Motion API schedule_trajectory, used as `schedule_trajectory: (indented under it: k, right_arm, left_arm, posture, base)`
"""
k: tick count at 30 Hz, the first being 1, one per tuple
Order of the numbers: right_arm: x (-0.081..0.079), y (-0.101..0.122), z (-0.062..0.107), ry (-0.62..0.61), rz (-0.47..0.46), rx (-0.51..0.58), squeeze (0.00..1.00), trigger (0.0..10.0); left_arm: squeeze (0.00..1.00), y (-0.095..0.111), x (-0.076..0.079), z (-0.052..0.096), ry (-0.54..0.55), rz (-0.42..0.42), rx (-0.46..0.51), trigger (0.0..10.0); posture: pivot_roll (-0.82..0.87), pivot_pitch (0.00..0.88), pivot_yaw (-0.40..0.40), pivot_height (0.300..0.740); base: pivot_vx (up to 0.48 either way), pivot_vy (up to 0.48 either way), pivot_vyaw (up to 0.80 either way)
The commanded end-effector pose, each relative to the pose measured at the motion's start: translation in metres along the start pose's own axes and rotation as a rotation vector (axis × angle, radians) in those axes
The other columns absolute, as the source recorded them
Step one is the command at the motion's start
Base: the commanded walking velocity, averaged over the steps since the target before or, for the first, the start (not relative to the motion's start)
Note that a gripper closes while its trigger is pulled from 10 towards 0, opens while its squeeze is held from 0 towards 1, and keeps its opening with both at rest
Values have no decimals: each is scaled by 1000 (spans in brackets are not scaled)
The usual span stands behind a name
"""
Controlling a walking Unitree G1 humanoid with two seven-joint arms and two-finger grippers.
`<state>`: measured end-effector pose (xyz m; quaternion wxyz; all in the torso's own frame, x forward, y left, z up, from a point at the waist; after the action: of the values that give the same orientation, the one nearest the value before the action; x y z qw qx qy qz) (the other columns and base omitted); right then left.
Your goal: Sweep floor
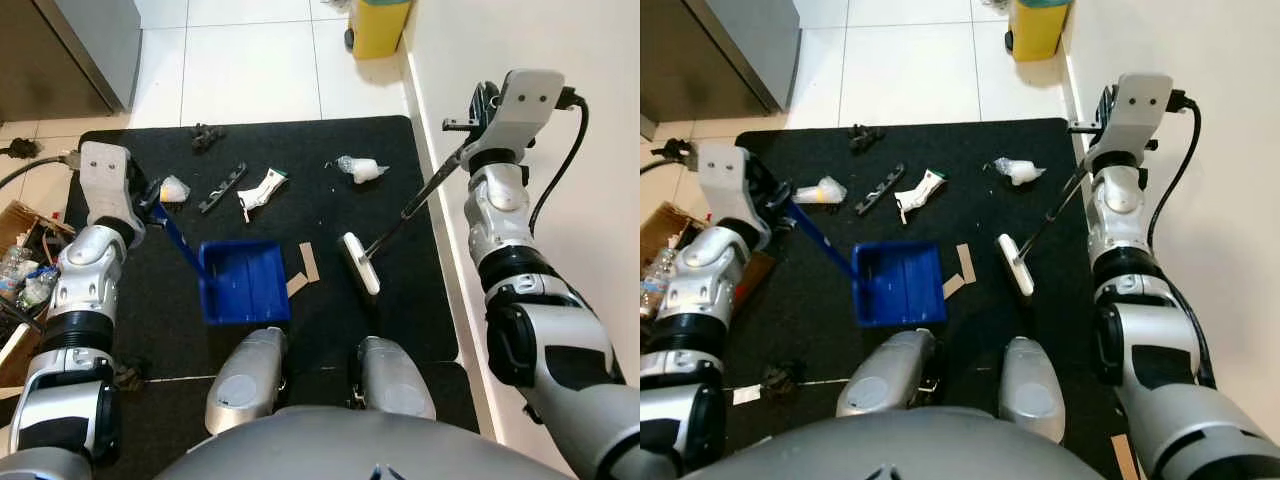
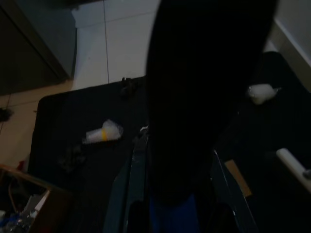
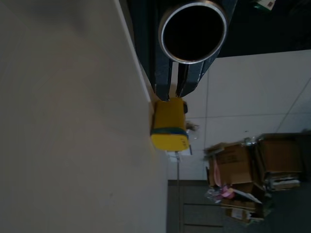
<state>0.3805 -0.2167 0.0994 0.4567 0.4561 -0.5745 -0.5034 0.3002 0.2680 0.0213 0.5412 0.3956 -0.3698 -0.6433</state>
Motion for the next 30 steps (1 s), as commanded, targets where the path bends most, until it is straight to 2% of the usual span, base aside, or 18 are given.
schedule_trajectory:
  k: [1,9,13,15,18,22,23,26,30]
  right_arm:
    - [3,10,-6,-26,-17,27,0,10000]
    - [-1,13,-7,-35,-38,50,0,10000]
    - [-6,12,-7,-25,-58,46,0,10000]
    - [-7,11,-8,-28,-69,40,0,10000]
    - [-7,11,-9,-31,-75,38,0,10000]
    - [-5,12,-10,-41,-86,32,0,10000]
    - [-5,12,-12,-44,-94,26,0,10000]
    - [-7,12,-12,-42,-99,22,0,10000]
    - [-10,10,-12,-39,-102,11,0,10000]
  left_arm:
    - [0,8,-5,1,16,-47,37,10000]
    - [0,17,-6,8,3,-45,97,10000]
    - [0,19,2,8,-28,-49,119,10000]
    - [0,12,10,8,-49,-71,108,10000]
    - [0,10,12,8,-54,-81,105,10000]
    - [0,11,10,9,-49,-94,112,10000]
    - [0,17,-1,13,-26,-98,130,10000]
    - [0,20,-9,17,-14,-97,134,10000]
    - [0,11,-5,17,-20,-108,114,10000]
  posture:
    - [144,0,-21,740]
    - [152,5,-18,740]
    - [163,16,-16,740]
    - [159,18,-16,740]
    - [158,16,-17,740]
    - [166,12,-20,740]
    - [183,15,-24,740]
    - [183,15,-24,740]
    - [191,17,-23,740]
  base:
    - [0,0,0]
    - [0,0,0]
    - [0,0,0]
    - [0,0,0]
    - [0,0,0]
    - [0,0,0]
    - [0,0,0]
    - [0,0,0]
    - [0,0,0]
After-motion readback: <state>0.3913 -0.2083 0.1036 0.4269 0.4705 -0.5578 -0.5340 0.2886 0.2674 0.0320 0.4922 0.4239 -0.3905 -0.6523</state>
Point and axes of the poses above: a point about 5 cm out from each wrist's last joint towards the gripper, its own z axis pointing back from the gripper into the wrist, its own y axis along the axis of the wrist's last joint, x = y × z, the point moved 4 cm from there along -z, pointing out of the wrist towards the gripper, and after that the axes turned 1 degree about z, right-handed, at the moved point
